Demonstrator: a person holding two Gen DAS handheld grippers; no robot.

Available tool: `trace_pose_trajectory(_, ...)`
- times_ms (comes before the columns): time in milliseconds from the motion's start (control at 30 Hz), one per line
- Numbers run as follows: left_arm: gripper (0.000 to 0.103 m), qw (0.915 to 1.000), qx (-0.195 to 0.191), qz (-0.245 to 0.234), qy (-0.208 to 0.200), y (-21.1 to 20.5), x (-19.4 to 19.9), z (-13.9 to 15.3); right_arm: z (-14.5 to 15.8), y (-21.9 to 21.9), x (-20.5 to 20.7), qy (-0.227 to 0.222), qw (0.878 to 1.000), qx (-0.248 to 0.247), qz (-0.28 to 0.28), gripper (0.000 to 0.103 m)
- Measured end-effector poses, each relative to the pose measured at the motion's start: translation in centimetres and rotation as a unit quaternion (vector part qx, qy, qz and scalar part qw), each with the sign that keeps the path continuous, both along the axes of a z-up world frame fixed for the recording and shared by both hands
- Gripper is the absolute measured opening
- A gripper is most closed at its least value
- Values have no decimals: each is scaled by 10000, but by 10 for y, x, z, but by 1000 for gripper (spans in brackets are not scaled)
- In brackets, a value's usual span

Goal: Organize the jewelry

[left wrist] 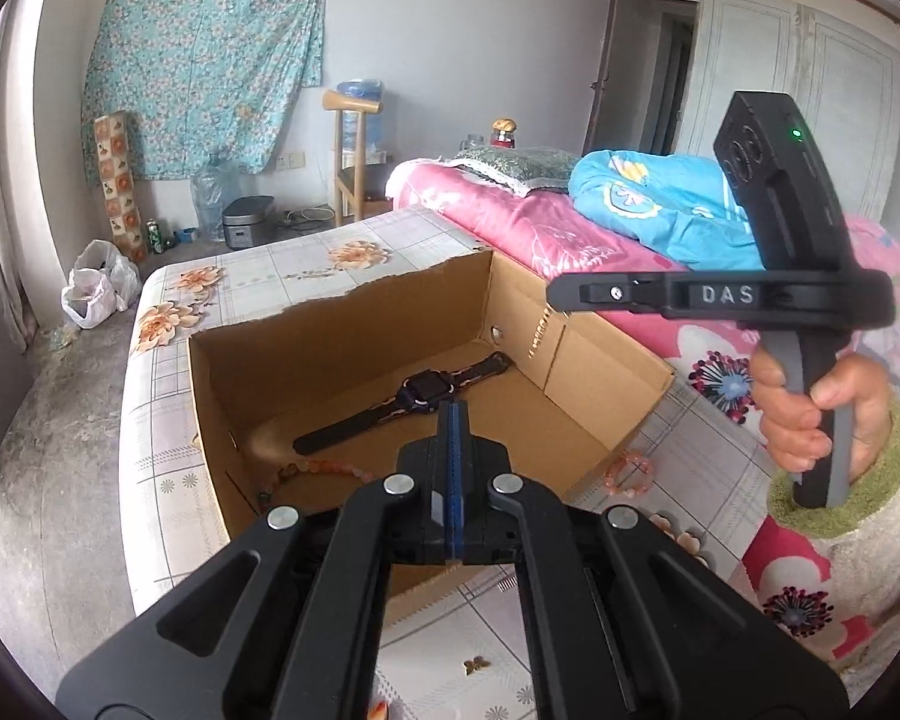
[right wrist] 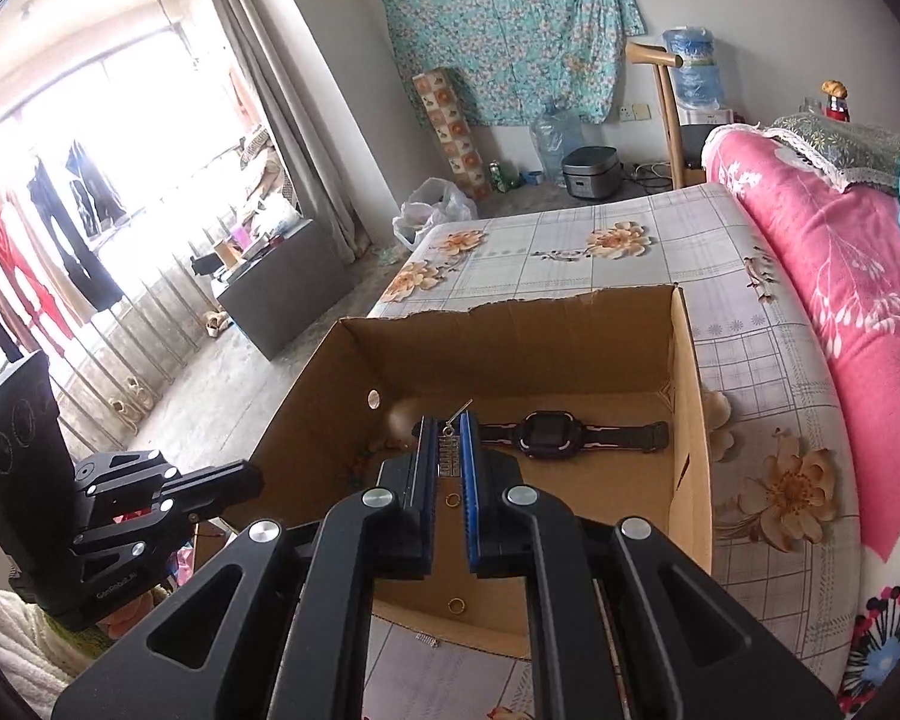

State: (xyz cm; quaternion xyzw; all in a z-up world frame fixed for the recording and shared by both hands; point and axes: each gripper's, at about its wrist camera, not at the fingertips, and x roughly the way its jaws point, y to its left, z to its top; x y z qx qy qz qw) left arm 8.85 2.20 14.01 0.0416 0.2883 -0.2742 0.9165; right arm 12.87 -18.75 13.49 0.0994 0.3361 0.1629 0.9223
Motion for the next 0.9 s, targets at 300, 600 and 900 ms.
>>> trace_pose_trajectory(300, 22, 9928, 357, -273, 1110, 1, -62, -67, 9, 3, -70, -704, 9962, 435, 268, 8)
trace_pose_trajectory(600, 21, 9817, 966, 638, 1511, -14, -45, -140, -41, -14, -114, -205, 9953, 945, -83, 8)
trace_pose_trajectory(900, 12, 9811, 1359, 716, 1179, -20, -48, -147, -64, -29, -132, -80, 9927, 1130, -423, 8)
